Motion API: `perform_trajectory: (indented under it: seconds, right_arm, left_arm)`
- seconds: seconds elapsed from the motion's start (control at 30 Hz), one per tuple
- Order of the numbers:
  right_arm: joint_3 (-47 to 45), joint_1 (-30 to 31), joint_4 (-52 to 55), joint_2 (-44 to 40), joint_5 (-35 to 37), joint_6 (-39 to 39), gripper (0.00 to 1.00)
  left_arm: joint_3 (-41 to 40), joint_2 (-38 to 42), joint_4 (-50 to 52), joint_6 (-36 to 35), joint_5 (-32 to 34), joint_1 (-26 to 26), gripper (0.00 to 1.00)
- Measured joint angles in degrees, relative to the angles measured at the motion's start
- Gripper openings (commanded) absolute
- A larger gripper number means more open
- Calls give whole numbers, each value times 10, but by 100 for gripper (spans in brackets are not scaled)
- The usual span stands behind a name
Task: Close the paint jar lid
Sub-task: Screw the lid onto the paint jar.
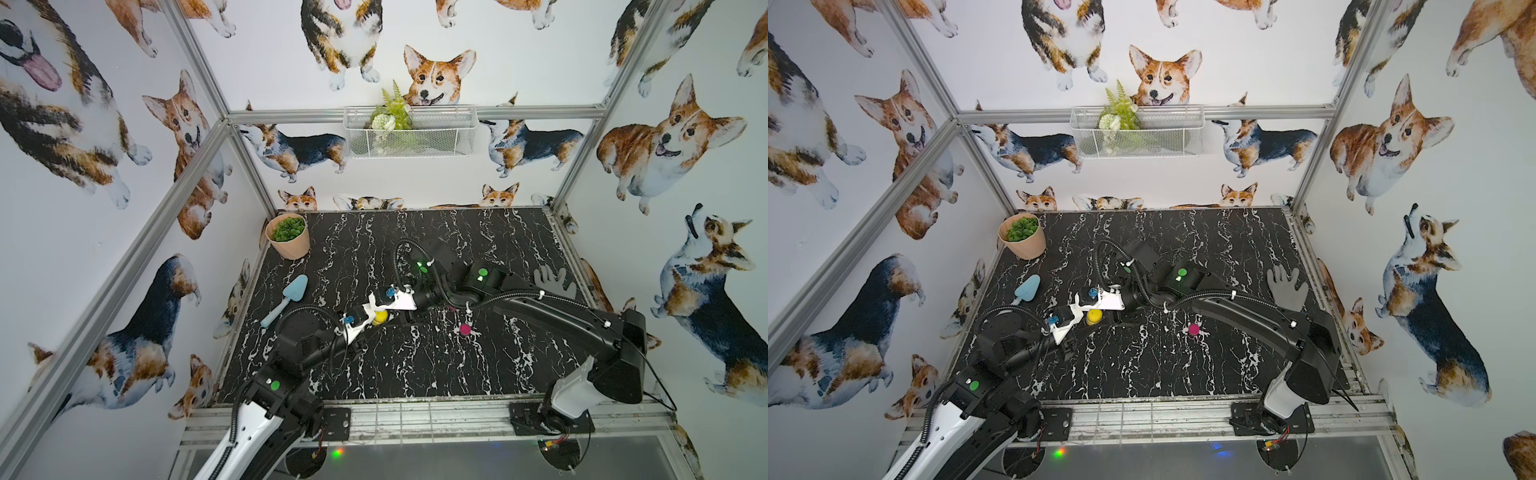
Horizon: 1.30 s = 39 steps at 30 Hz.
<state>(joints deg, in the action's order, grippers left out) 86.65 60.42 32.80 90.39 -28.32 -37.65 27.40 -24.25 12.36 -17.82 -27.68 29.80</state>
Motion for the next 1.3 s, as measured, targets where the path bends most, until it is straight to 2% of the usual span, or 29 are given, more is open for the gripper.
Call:
perform_trajectory:
  seconds: [0.37, 0.87, 1.13, 1.3]
  right_arm:
    - [-2, 1, -9, 5, 5, 7, 41]
    - [-16, 6, -48, 9, 33, 83, 38]
    - [-21, 26, -70, 11, 79, 123, 37]
    - [-33, 30, -94, 11, 99, 141, 44]
  left_arm:
    - [0, 6, 0, 0, 10, 2, 31]
    - [-1, 21, 4, 0, 57, 2, 31]
    - [-6, 37, 9, -3, 93, 2, 31]
    - [-8, 39, 11, -5, 111, 2, 31]
